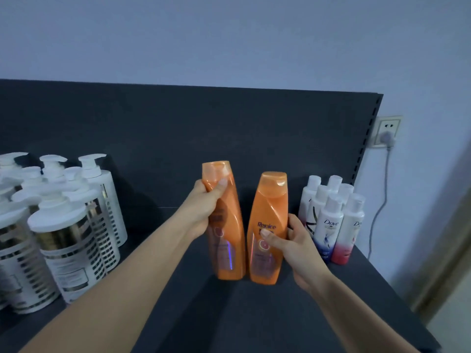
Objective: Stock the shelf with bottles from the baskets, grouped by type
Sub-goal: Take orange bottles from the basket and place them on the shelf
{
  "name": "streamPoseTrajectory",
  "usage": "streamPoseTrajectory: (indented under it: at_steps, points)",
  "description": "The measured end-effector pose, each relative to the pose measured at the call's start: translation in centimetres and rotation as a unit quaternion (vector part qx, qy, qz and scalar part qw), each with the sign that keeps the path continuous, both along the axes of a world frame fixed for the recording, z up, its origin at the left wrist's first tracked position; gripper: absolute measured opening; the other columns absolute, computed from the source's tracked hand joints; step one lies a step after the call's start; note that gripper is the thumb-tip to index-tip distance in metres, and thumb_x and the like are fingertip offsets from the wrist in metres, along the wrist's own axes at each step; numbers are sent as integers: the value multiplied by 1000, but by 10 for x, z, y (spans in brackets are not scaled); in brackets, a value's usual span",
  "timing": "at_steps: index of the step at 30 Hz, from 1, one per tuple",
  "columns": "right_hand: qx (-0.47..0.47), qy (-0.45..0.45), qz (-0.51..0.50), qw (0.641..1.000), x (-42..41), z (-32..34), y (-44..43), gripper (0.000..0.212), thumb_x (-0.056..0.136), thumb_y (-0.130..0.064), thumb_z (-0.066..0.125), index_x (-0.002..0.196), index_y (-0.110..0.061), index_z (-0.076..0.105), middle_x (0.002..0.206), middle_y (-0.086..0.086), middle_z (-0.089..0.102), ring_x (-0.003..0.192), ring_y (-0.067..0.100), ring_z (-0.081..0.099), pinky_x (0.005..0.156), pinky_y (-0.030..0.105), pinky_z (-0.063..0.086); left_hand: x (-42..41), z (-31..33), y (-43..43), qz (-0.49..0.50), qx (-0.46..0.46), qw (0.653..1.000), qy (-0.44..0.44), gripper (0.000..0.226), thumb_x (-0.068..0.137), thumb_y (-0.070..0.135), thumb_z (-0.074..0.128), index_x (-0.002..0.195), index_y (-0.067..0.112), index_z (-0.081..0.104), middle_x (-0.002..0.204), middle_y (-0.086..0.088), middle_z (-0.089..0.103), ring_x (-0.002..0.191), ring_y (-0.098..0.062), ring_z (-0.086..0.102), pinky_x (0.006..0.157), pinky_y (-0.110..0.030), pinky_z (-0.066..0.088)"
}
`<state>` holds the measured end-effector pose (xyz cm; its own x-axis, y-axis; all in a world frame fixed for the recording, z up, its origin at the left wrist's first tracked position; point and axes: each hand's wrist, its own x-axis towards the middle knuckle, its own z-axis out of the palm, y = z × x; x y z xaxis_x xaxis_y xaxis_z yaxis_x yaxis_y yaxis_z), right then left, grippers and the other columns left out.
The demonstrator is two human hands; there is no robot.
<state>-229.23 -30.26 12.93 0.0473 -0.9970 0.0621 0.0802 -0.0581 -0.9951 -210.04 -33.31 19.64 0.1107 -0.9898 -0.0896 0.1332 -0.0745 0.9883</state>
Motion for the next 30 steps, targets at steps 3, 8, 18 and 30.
streamPoseTrajectory:
  at_steps: [3, 8, 18, 30]
  points:
    - [-11, 10, -17, 1000, -9, -3, -19, 30, 82, -9, 76, 106, -17, 60, 98, 5, 75, 91, 20, 73, 74, 29, 57, -8, -2, -15, -20, -5, 1000, 5, 35, 97, 27, 55, 128, 15, 45, 117, -8, 61, 110, -26, 59, 96, -46, 47]
    - [-13, 25, -48, 998, -22, -12, -54, 28, 79, -6, 79, 101, -17, 64, 93, 2, 76, 92, 20, 72, 79, 34, 57, -26, -7, -40, 8, -32, 997, -69, 33, 85, 20, 71, 115, 16, 57, 108, -6, 68, 101, -23, 65, 89, -41, 53]
    - [-10, 92, -93, 991, -31, -34, -105, 41, 73, -18, 83, 107, -31, 64, 99, -8, 73, 96, 13, 69, 89, 44, 57, -56, -28, -73, 58, -54, 994, -78, 39, 79, 9, 77, 113, 13, 57, 103, -3, 68, 87, -12, 66, 62, -20, 47]
    - [-24, 121, -82, 989, -29, -32, -115, 60, 87, -17, 71, 136, -38, 45, 121, -16, 60, 114, 8, 57, 105, 42, 46, -41, -47, -79, 15, -70, 971, -228, 55, 71, 18, 84, 113, 30, 52, 108, 8, 63, 99, -5, 60, 75, -20, 46]
